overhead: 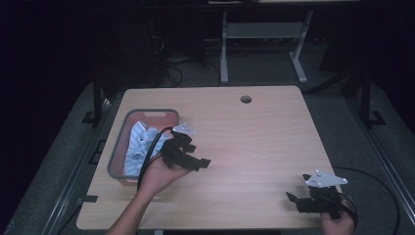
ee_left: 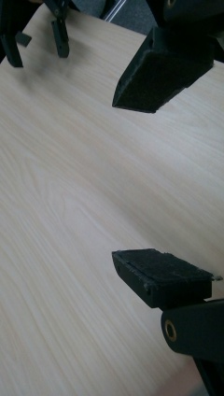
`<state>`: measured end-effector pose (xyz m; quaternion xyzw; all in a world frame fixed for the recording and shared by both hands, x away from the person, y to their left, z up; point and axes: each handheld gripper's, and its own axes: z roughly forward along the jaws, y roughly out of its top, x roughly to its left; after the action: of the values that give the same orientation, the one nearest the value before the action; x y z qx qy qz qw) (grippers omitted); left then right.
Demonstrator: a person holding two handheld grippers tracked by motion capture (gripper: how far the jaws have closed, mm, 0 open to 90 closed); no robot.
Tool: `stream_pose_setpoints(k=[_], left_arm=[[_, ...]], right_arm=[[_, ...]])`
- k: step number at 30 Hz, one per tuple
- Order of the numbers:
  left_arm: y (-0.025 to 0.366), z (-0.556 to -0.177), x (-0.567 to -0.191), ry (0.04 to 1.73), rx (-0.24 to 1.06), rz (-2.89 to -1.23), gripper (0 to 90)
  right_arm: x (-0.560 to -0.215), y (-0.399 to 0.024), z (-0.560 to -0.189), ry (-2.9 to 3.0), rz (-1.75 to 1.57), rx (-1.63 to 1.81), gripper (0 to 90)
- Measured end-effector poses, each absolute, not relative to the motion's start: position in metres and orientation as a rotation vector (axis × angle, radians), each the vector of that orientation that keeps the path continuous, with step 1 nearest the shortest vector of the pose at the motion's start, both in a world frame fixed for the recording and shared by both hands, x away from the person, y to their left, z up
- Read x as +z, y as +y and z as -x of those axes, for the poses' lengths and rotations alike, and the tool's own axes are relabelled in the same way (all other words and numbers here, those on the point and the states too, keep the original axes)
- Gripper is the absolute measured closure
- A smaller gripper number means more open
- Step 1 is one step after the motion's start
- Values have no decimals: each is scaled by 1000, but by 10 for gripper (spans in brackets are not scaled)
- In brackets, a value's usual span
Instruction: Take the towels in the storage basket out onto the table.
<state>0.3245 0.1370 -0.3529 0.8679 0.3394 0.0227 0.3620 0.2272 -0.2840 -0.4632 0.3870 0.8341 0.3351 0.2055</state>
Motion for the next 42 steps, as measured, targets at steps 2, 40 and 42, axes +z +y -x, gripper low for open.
stream_pose_setpoints(k=[2,40,42], left_arm=[[143,-326,-350,892,37,-2224,228],[254,-350,-339,1227,188,-2140,212],[260,-351,-342,1253,196,-2138,213]], right_arm=[[-463,-284,-226,2323,-1078,928,137],[-464,-279,-225,2340,-1056,921,137],[-464,-278,-225,2343,-1050,920,137]])
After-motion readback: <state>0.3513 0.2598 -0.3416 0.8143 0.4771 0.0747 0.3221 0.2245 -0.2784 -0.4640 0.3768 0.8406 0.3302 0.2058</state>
